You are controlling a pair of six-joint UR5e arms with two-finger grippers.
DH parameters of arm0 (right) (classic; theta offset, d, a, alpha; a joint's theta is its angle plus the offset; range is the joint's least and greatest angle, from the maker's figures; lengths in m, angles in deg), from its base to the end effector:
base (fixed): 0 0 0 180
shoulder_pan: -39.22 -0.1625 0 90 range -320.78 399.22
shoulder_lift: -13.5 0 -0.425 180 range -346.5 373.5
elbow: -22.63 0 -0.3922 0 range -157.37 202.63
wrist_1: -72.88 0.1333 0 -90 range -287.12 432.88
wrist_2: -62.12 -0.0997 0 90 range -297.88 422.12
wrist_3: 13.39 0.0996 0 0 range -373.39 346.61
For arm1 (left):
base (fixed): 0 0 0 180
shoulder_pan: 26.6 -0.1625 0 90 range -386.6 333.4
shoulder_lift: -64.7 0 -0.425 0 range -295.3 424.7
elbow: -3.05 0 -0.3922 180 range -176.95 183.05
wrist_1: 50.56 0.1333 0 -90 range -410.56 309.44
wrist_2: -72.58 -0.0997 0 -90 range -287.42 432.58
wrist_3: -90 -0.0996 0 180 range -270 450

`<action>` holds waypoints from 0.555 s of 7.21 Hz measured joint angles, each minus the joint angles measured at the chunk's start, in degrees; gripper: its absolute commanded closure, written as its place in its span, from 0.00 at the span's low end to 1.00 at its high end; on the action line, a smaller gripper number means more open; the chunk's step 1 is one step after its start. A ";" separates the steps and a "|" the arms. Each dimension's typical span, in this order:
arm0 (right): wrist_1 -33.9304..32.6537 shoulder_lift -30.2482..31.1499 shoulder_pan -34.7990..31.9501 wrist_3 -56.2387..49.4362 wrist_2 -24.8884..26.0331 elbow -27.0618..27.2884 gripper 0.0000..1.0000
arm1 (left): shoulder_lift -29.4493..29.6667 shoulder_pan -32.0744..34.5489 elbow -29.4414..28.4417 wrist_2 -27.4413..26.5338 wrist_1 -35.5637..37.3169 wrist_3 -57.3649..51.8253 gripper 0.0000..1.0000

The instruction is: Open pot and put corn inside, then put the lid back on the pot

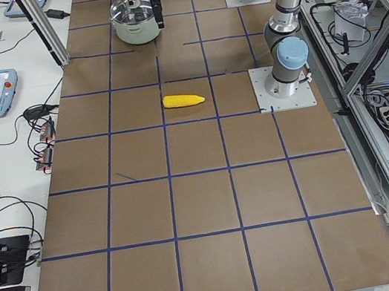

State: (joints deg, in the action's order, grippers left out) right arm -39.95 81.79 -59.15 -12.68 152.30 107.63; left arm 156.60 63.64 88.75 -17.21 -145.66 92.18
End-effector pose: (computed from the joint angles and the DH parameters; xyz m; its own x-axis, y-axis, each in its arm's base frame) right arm 0.2251 -0.6164 0.3562 -0.9911 -0.1330 0.0018 -0.1325 0.9854 -0.1066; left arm -0.1358 -0.5003 0.4995 -0.9994 -0.0340 0.0019 -0.0339 0.9983 0.0472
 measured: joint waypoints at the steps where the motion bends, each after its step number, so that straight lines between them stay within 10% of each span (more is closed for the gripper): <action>1: 0.77 0.33 -0.15 0.00 0.04 -0.38 0.50 | 0.04 -0.27 0.49 0.03 -0.02 -0.55 0.00; 4: 7.56 5.14 -0.38 -0.36 0.11 -1.32 0.56 | 1.13 -2.83 6.91 0.14 4.72 -9.10 0.00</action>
State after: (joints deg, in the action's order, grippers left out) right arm -32.39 86.93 -59.52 -13.04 152.41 106.31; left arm 157.72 60.81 95.67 -17.08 -140.94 83.07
